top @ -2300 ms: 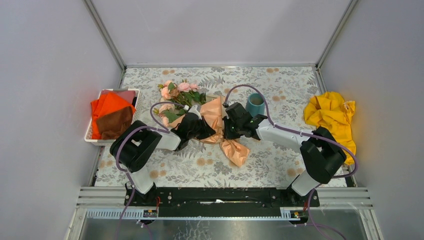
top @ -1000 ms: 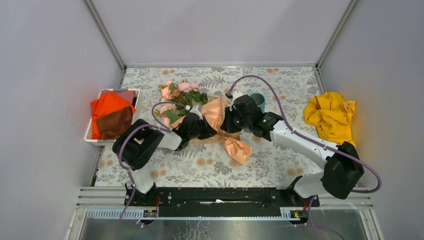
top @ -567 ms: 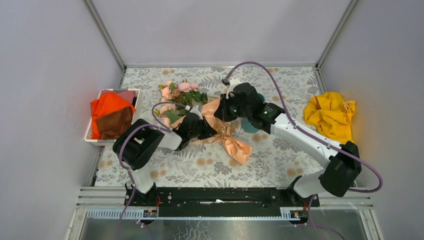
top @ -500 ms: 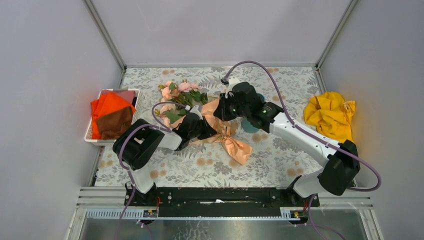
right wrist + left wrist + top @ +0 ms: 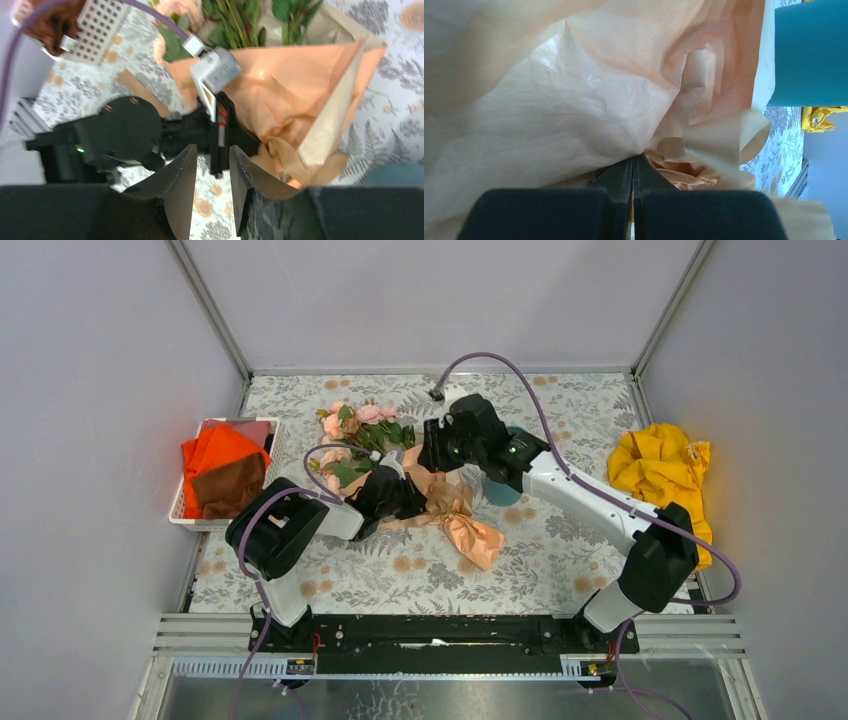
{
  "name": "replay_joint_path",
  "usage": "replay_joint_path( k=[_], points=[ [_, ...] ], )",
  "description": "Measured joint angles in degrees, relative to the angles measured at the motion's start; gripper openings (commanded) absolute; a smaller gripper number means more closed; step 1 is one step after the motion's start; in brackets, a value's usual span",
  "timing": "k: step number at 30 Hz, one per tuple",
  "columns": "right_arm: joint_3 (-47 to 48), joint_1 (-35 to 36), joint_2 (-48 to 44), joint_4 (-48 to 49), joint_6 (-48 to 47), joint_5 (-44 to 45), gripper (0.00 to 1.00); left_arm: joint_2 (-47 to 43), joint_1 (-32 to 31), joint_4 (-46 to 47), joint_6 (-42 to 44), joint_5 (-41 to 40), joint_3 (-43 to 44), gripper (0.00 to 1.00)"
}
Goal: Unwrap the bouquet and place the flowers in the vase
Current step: Untie the ribbon from the wrapping paper.
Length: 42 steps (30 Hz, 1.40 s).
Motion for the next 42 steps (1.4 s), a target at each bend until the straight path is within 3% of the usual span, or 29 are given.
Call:
replay_joint_path(
  k=[14,30,42],
  points=[
    [-22.23,0.0,-14.97,-1.9,0.35,2.93,0.33,0.17,0.0,0.04,0.0,0.33,0.09,0.0],
    [-23.74,0.0,-2.03,-1.18,0.92,7.56,0.31,0.07,0.0,-0.22,0.0,0.33,0.13,0.0],
    [-20.31,0.0,2.67,1.05,-0.13,9.97,0.35,0.07,0.0,-0.24,0.02,0.31,0.13,0.0]
  ],
)
